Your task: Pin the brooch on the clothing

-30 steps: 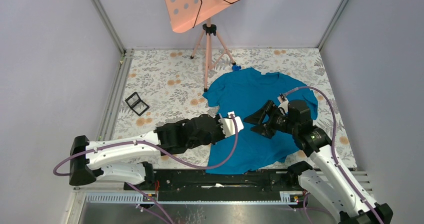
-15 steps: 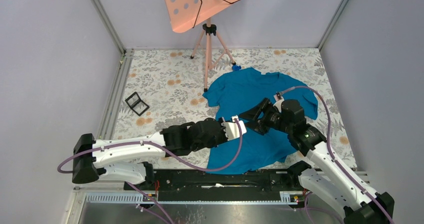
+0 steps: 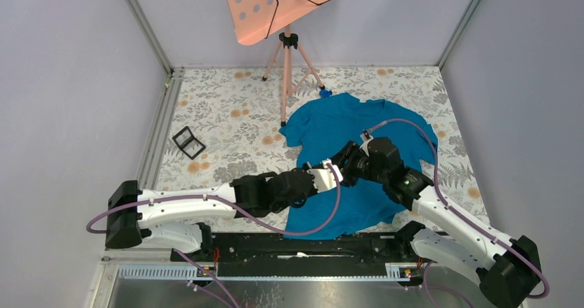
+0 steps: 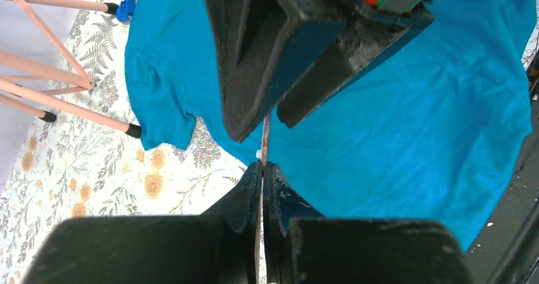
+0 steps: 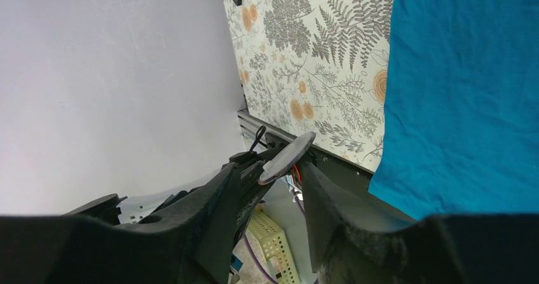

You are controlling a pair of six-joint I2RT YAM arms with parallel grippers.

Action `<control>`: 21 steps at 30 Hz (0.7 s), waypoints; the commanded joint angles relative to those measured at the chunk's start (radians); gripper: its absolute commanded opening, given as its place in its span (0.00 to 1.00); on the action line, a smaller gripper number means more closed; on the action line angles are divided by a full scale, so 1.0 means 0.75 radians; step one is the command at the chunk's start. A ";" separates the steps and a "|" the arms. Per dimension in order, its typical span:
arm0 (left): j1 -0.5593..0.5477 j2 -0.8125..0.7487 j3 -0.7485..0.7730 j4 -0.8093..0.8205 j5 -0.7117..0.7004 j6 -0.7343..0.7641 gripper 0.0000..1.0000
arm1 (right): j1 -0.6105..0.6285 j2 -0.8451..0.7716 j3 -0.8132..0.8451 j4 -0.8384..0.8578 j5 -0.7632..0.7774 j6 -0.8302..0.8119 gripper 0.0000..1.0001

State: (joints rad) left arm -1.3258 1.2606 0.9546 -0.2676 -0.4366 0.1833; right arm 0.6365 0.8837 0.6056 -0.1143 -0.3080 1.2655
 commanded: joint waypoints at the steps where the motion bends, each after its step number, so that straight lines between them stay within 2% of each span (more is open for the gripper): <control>1: -0.023 -0.004 0.026 0.071 -0.088 -0.039 0.00 | 0.045 0.040 0.033 0.079 0.064 0.026 0.45; 8: -0.080 0.014 0.020 0.070 -0.116 -0.013 0.00 | 0.089 0.085 0.050 0.088 0.096 0.035 0.32; 14: -0.125 0.026 0.022 0.062 -0.165 0.015 0.00 | 0.108 0.098 0.048 0.091 0.141 0.042 0.13; 18: -0.130 0.008 0.022 0.054 -0.155 0.015 0.14 | 0.107 0.087 0.048 0.084 0.182 0.033 0.00; 21: -0.131 -0.007 0.020 0.057 -0.138 0.024 0.36 | 0.107 0.082 0.053 0.077 0.208 0.023 0.00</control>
State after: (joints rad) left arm -1.4147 1.2846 0.9546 -0.2745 -0.5343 0.1963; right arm 0.7109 0.9554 0.6083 -0.0864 -0.2226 1.2957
